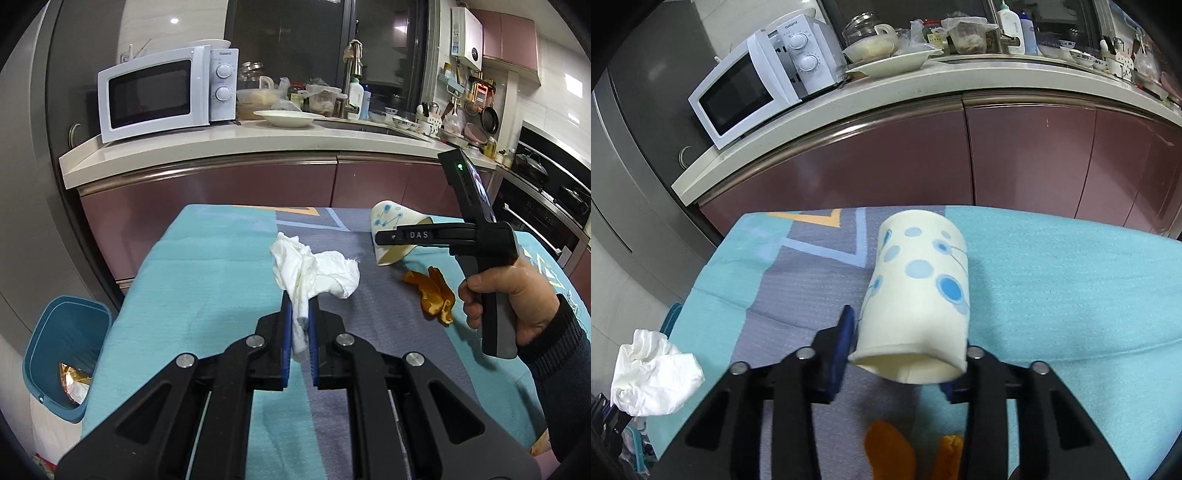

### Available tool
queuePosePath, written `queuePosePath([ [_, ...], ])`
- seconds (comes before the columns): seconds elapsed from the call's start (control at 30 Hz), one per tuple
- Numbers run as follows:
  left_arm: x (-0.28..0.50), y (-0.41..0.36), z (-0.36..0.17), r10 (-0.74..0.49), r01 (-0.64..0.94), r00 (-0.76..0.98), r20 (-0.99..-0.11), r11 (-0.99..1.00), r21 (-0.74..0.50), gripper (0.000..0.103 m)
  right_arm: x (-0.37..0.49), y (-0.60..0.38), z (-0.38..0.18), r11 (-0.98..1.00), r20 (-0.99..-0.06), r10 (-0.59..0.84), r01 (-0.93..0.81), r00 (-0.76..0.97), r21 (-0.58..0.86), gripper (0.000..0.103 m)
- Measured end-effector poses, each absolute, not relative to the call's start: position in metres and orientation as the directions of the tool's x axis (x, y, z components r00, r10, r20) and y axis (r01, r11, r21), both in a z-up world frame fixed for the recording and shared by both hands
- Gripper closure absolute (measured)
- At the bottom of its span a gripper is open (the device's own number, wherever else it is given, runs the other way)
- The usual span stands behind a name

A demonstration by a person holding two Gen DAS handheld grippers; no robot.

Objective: Collect trash
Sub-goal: 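Carry tissue and paper cup toward the blue bin with both tools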

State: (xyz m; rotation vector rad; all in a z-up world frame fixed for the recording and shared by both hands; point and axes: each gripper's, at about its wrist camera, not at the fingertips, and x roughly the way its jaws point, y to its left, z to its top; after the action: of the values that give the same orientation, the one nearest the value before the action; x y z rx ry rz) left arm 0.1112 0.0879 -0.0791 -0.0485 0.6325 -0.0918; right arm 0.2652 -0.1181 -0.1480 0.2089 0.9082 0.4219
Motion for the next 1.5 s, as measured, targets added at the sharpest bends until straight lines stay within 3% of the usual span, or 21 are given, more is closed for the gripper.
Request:
queuePosePath([
  [0.23,0.104,0.097,-0.075,-0.092,0.059,0.819,-0.567,0.995,-0.077,0.095,0.245,-0.119,-0.131,0.892,-0.682,0.452,-0.293,0.575,0.344,0.078],
  [0.67,0.075,0.123,-0.068,-0.042,0.003,0.843,-0.537,0.997,-0.072,0.095,0.163,-0.096,-0.062,0.861,-0.572,0.502,-0.434,0.649,0.263,0.079],
  [1.13,0.029,0.22,-0.055,0.191,-0.232,0.838,-0.511,0.972,-0.017,0.095,0.096,-0.006,-0.001,0.739,-0.469,0.648,-0.644,0.599,0.199,0.079],
  [1.5,-0.005,0.31,-0.052,0.354,-0.408,0.778,-0.52,0.913,0.011,0.095,0.08,0.1,0.018,0.605,-0.465,0.746,-0.777,0.477,0.173,0.079],
])
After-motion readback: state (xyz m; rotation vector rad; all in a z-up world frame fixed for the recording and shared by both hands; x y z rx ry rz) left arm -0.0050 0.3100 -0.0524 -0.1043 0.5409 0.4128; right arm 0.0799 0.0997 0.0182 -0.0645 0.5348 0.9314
